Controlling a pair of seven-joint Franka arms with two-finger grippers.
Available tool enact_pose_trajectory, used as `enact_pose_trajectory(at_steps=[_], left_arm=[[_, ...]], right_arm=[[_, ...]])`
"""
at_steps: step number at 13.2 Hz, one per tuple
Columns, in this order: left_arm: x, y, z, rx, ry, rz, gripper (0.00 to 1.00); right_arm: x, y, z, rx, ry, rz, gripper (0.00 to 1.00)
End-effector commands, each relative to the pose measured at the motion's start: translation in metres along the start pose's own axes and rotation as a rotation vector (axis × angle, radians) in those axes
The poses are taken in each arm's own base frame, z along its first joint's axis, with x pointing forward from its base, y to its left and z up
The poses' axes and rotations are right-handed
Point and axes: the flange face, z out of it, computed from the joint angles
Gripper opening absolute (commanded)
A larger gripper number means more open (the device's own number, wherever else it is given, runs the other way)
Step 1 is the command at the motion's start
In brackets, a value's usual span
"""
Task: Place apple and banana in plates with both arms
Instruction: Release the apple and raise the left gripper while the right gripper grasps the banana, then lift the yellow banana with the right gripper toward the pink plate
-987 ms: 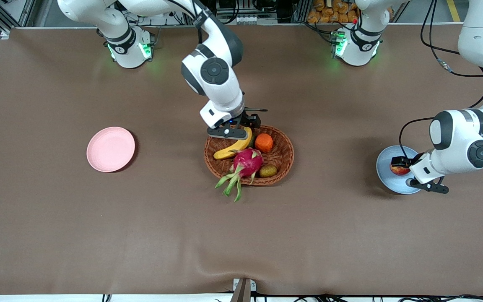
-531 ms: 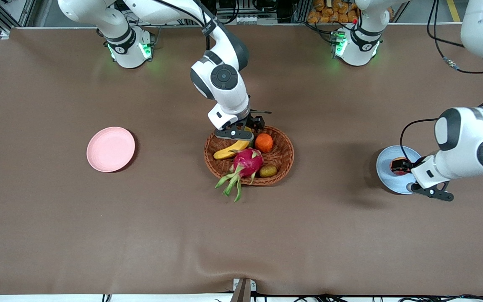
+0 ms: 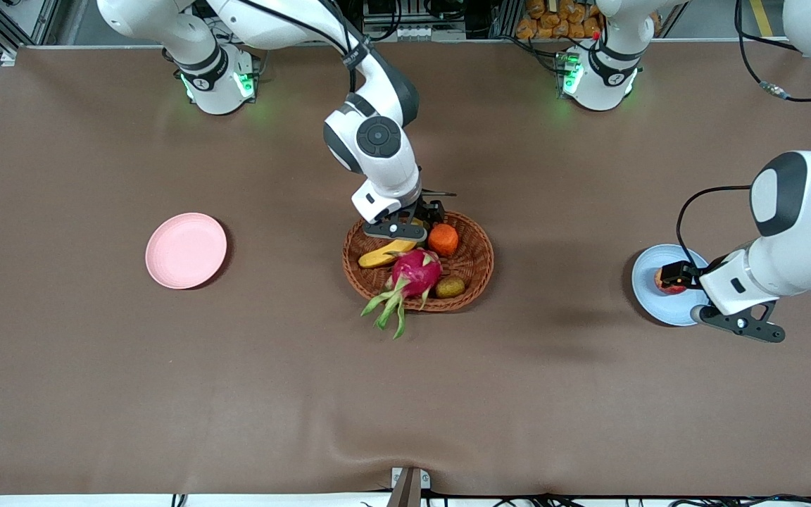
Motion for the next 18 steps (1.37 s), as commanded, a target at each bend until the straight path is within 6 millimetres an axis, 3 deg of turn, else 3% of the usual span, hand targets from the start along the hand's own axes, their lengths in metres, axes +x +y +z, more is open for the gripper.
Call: enact_pose_trajectory(at_steps=[1,5,8,10,13,15,18], left_arm=[[-0.003,0.009,-0.031,0.014,0.003,-0.002,1.0],[-0.008,0.005,-0.068,0.004,0.046,-0.028,1.0],[-0.018,0.024,-0.102,-0.014,0.078,-0.066,1.0],[-0.036,0.03,-0.131,-0.006,0.079,-0.07,1.0],[-0.072,0.025,-0.15,-0.015,-0.016,-0.097,1.0],[-0.092,0.02,-0.167,-0.014,-0.029,-0.118,1.0],[-0.117,0.018,-0.187,-0.006,-0.004,-0.126,1.0]], right_arm=[[0.0,-0.006,0.008,0.006,0.003,0.01,0.84],[0.002,-0.008,0.011,0.012,0.003,0.015,0.67],[0.003,-0.01,0.01,0.015,0.004,0.014,0.46],[0.01,-0.011,0.002,0.022,0.009,0.011,0.3],[0.011,-0.011,-0.005,0.019,0.004,0.011,0.07],[0.012,-0.01,-0.012,0.012,-0.002,0.014,0.04],[0.014,0.003,-0.044,-0.052,-0.058,0.019,0.0]])
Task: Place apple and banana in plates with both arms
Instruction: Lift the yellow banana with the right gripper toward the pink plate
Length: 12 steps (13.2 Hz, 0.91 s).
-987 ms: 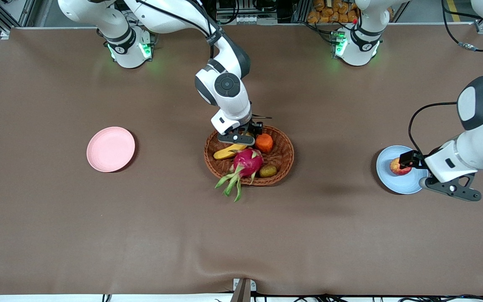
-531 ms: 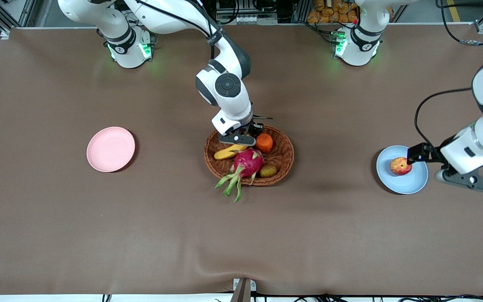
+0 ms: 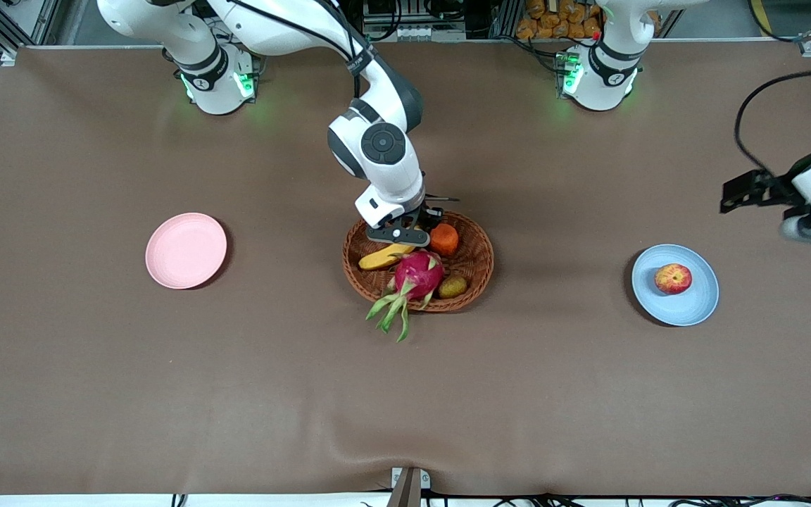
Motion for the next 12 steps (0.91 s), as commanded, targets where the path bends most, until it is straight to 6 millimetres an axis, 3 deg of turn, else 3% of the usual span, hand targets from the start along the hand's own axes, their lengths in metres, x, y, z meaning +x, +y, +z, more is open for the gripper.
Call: enact_pose_trajectory(at_steps=[1,5,12], left_arm=[[-0.028,0.001,-0.016,-0.011,0.019,0.001,1.0],[-0.066,0.004,-0.041,-0.009,0.057,-0.013,1.0],[-0.067,-0.009,-0.039,-0.031,0.076,-0.05,1.0]], right_arm=[[0.013,0.02,-0.046,-0.041,-0.048,0.024,0.0],[0.043,0.064,-0.094,-0.09,-0.113,0.015,0.0],[0.12,0.182,-0.149,-0.149,-0.248,0.008,0.0]])
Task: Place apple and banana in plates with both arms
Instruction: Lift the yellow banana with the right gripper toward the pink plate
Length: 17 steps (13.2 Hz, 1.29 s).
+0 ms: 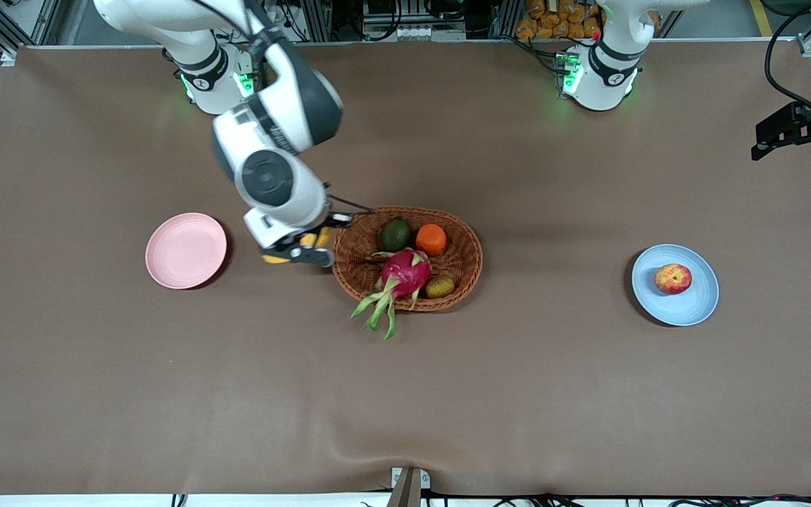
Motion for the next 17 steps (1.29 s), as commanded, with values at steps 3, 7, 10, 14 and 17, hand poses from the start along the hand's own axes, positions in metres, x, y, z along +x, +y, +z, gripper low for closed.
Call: enact_pose_trajectory(at_steps=[3,7,10,14,17], left_arm=[[-0.005,0.003,-0.01,-0.021,0.03,-0.145,1.0],[-0.005,0.021,-0.012,-0.019,0.03,-0.197,1.0],[-0.006,0.019,-0.013,-0.011,0.033,-0.193,1.0],[-0.003,0.023,-0.012,-0.01,0.028,-0.174,1.0],[0.001,0.023,-0.012,-0.009,0.028,-0.17,1.0]], right_arm=[[0.037,0.08,-0.014,-0.053,-0.044,-0.052,0.0],[0.06,0.129,0.016,-0.124,-0.08,-0.053,0.0],[0.076,0.174,0.045,-0.123,-0.112,-0.081,0.0],[0.085,0.217,0.091,-0.118,-0.109,-0.119,0.0],[0.09,0.243,0.112,-0.1,-0.115,-0.149,0.0]])
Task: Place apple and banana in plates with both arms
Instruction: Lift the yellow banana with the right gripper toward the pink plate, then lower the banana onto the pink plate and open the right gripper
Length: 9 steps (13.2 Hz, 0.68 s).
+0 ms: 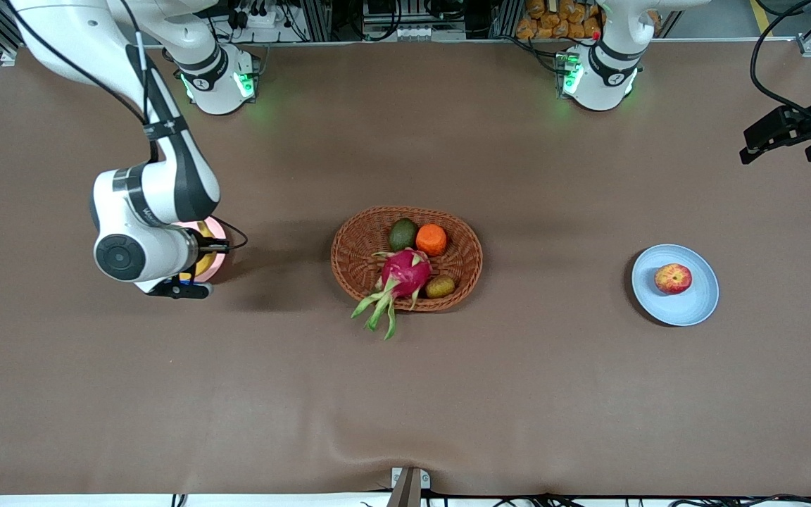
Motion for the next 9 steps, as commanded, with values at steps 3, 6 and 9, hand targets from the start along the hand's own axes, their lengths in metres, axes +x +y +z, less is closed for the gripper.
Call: enact_pose_trajectory(at_steps=[3,6,9], left_arm=[[0.003,-0.003,-0.001,-0.008,0.003,-0.001,1.0],[0.001,-0.001,0.002,-0.007,-0.015,0.004,1.0],[0.002,0.002,0.001,-0.005,-0.015,0.007,1.0]], right_arm=[[-0.009,0.019,0.02,-0.005,-0.011,-0.035,0.0],[-0.011,0.019,0.027,-0.01,-0.024,-0.037,0.0],[-0.008,0.019,0.034,-0.013,-0.028,-0.037,0.25]])
